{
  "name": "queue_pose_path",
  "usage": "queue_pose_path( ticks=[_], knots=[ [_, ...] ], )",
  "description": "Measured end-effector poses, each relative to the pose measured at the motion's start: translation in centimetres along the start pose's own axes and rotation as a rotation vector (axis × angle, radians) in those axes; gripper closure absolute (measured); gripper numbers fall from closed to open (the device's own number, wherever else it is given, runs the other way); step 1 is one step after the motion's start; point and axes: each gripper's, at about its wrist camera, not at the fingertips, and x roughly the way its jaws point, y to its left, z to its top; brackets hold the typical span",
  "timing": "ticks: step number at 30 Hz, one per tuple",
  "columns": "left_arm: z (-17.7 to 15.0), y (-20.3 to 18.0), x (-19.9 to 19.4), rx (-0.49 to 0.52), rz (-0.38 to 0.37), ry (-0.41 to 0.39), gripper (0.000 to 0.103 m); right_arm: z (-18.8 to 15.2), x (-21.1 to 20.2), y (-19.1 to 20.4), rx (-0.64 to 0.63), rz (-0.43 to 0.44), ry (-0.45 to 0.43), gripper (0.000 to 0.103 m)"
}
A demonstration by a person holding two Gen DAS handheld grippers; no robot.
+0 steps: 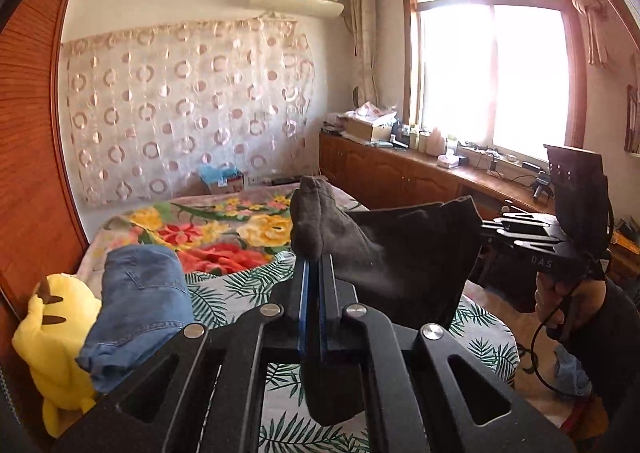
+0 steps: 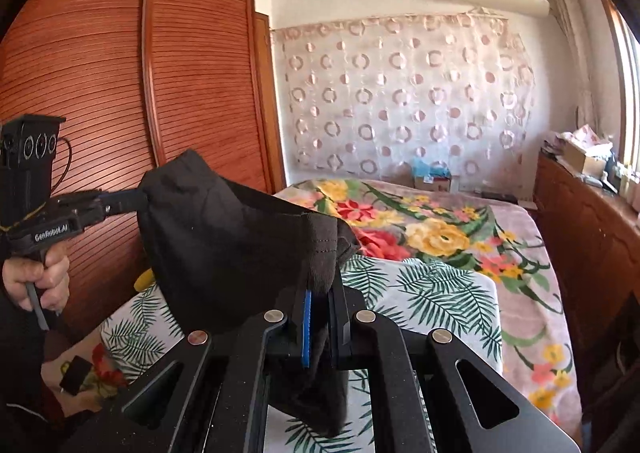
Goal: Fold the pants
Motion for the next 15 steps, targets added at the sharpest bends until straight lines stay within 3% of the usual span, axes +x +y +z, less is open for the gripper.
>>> queue_pose_path(
  ticks=[6, 11, 15],
  knots=[
    [-0.3, 2.4, 0.9, -0.015, 0.025, 0.009, 0.098, 0.2, 0.5, -0.4, -0.043, 0.021, -0.003, 0.097],
    [-2.2, 5.6, 7.0, -0.045, 0.063, 0.094, 0.098, -0.5, 5.5, -2.6, -0.057, -0.017, 0.059, 0.097],
    [-4.3, 7.9, 13.8, -0.086, 0.08, 0.205, 0.098, -1.2, 11.2, -5.6, -0.042, -0.053, 0.138, 0.097]
  ],
)
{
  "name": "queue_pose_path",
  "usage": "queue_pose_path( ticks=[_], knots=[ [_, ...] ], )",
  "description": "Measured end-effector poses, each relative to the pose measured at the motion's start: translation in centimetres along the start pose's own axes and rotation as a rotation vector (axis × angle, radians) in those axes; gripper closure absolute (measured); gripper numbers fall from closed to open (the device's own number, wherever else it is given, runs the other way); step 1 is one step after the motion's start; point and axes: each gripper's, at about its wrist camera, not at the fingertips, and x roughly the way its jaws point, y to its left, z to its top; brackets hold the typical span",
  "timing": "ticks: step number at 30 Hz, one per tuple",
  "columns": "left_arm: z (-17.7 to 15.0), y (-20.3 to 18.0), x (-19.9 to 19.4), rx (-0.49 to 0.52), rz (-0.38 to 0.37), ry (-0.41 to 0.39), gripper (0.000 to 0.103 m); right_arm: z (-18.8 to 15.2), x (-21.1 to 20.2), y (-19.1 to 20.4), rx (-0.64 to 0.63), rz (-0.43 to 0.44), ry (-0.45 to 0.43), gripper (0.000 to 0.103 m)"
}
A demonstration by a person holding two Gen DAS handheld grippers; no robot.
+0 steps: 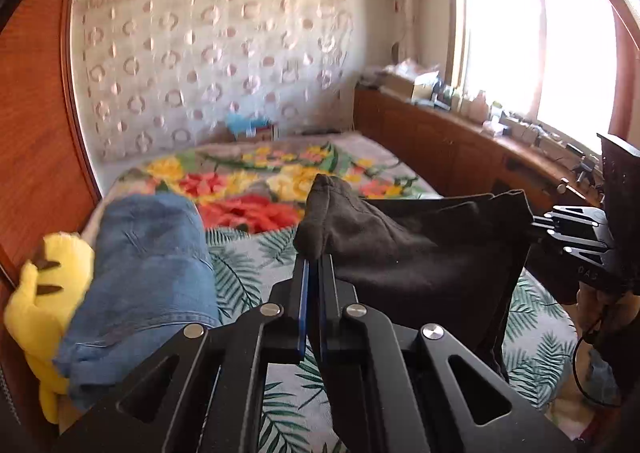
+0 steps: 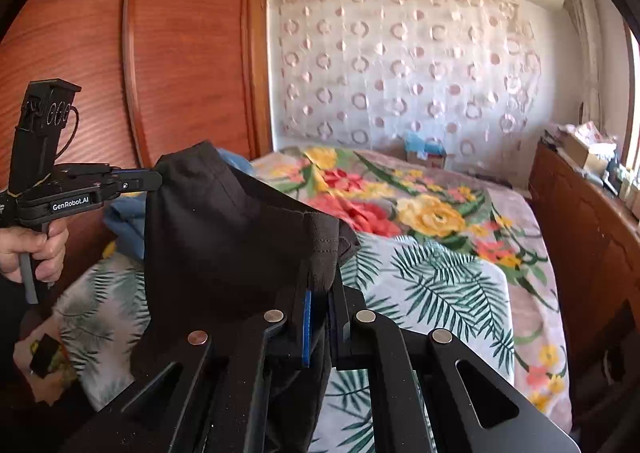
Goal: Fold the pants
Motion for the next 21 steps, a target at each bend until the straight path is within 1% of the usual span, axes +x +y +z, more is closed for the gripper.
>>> queue_pose_path(
  ticks=[1, 3, 7, 12, 13, 17, 21],
  knots=[
    [-0.2, 0.3, 1.7, -0.014, -0.012, 0.035, 0.098, -0.1, 1.6, -0.7, 0.003, -0.009, 0.025, 0.097],
    [-0.7, 0.3, 4.0, -0.017, -0.005, 0.068, 0.098, -0.4, 4.1, -1.9, 0.012, -0.025, 0.071, 0.097],
    [-0.9, -0.5, 5.6, -0.011, 0.006, 0.094, 0.098, -0.7, 7.0, -3.4, 0.011, -0.065, 0.135, 0.097],
    [-0.6, -1.5, 6.6, 0.012, 0.038, 0.109, 0.098, -0.3, 9.5, -5.0, 0.044, -0.09, 0.165, 0.097],
    [-0.6, -1.8, 6.3, 0.015, 0.041, 0.107, 0.098, -0.1, 10.0, -5.3, 0.047, -0.098, 0.172, 0.097],
    [-0.5, -2.2, 6.5, 0.026, 0.059, 0.107, 0.098, 0.0, 11.6, -4.2, 0.042, -0.116, 0.193, 0.097],
    [-0.6, -2.3, 6.3, 0.02, 0.058, 0.109, 0.098, 0.2, 12.1, -2.3, 0.043, -0.133, 0.214, 0.097]
  ],
)
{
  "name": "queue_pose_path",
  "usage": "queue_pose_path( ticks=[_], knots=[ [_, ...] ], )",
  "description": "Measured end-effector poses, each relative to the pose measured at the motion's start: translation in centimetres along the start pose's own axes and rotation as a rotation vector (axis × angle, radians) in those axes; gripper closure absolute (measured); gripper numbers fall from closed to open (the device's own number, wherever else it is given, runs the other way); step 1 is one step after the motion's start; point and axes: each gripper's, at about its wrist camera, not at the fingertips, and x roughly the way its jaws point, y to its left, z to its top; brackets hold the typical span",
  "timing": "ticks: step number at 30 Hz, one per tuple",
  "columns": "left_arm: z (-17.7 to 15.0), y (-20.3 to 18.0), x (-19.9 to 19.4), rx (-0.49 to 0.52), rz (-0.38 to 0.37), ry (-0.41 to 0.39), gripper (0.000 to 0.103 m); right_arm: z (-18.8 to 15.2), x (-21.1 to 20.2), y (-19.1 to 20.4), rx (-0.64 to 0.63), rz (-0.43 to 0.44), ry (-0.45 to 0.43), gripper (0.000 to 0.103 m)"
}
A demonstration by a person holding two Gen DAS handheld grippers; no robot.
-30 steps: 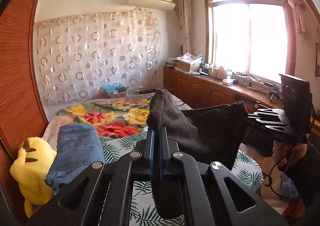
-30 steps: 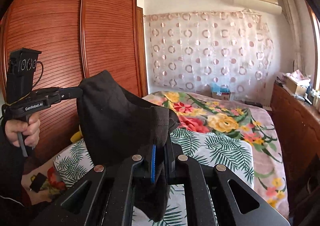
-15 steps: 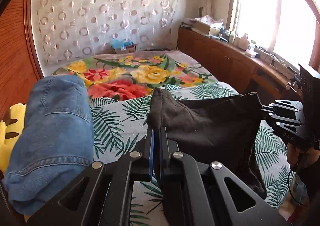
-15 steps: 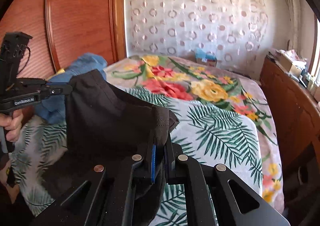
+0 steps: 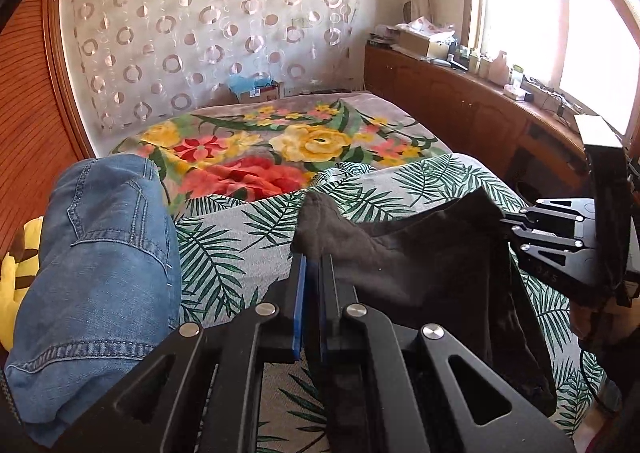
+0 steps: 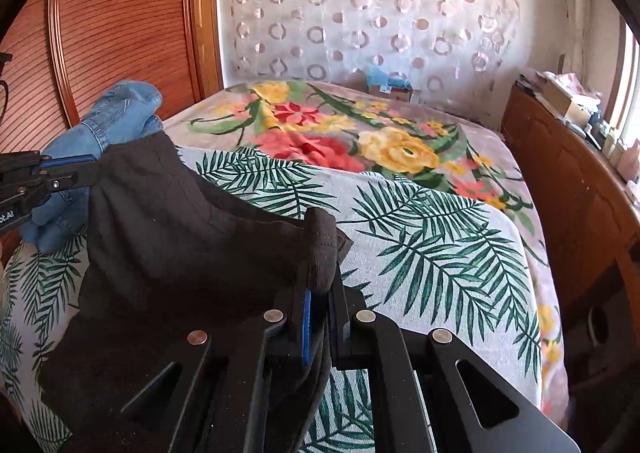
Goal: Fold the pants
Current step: 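Lay the shorts flat on the bed and open both tools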
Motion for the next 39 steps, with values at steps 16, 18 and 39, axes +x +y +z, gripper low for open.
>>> queue_pose_path(
  ticks=[16, 18, 39],
  knots=[
    [-2.6, -0.3, -1.5, 0.014, -0.056, 0.019, 0.026, -1.1, -2.6, 1.1, 0.038, 0.034, 0.008, 0.069],
    [-3.1, -0.4, -1.8, 0.01, -0.059, 0.018, 0.025, -1.6, -3.4, 1.2, 0.048, 0.05, -0.007, 0.065],
    [-11.6, -2.6, -7.5, 0.048, -0.084, 0.042, 0.025, -12.5, -12.3, 3.6, 0.015, 0.173, 0.0, 0.074]
  ],
)
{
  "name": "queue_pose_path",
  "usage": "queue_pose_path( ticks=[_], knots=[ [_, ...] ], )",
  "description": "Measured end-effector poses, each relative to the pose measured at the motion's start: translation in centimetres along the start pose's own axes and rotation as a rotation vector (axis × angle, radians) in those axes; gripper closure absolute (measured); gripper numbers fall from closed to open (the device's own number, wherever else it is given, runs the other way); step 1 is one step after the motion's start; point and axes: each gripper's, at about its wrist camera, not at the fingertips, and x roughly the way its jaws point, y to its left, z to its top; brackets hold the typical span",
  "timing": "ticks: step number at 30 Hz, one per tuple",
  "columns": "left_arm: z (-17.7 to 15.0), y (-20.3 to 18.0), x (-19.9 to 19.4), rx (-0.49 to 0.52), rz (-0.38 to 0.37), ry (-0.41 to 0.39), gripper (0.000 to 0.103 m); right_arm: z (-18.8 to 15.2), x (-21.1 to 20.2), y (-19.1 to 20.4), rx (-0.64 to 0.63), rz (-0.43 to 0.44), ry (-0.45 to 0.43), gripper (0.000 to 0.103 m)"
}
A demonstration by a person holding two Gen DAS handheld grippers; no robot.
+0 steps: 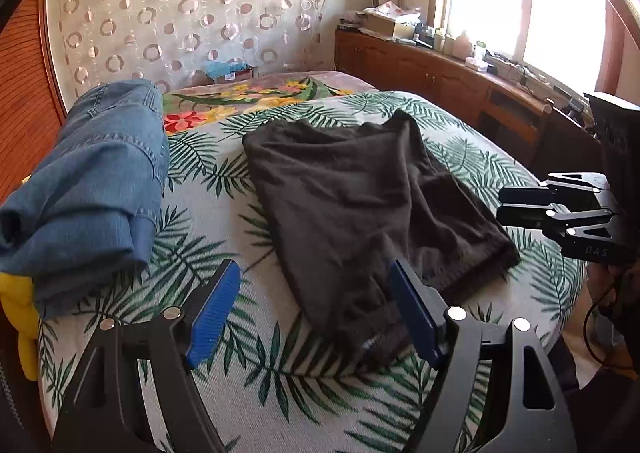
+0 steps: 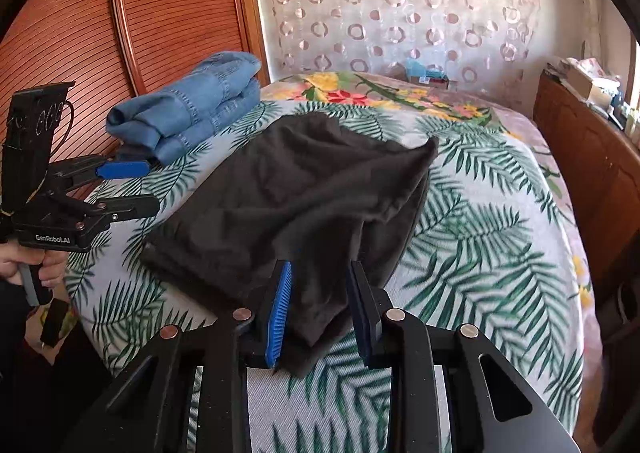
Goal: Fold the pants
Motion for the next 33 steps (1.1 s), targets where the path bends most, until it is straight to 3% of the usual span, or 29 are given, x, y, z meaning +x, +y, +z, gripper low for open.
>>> queue_pose_path(
  ticks=[3, 9, 12, 17, 21, 33],
  knots=[
    [-1.0, -0.1, -0.2, 0.001, -0.009, 0.014, 0.028, -0.8, -0.2, 0.5, -0.022, -0.014, 0.015, 0.074],
    [-2.5, -0.1, -0.3, 0.013, -0.026, 0.048, 0.047, -1.6, -0.7, 1.7, -0.024, 0.01, 0.024, 0.074],
    [-3.0, -0.3, 0.1, 0.023, -0.023, 0.067, 0.051, -2.0, -0.1, 1.9, -0.038, -0.006, 0.037, 0.074],
    [-3.3, -0.6, 0.8, 0.04, -0.007, 0.091, 0.051, -1.8, 1.1, 1.6, -0.038, -0.04, 0.06, 0.082],
    [-3.4, -1.0, 1.1, 0.051, -0.006, 0.101, 0.051, -1.9, 1.3, 1.9, -0.049, -0.045, 0.055, 0.094],
    [-2.8, -2.2, 1.7, 0.087, 0.018, 0.111, 0.051, -1.1, -1.6, 2.3, -0.014, -0.007, -0.07, 0.096]
  ],
)
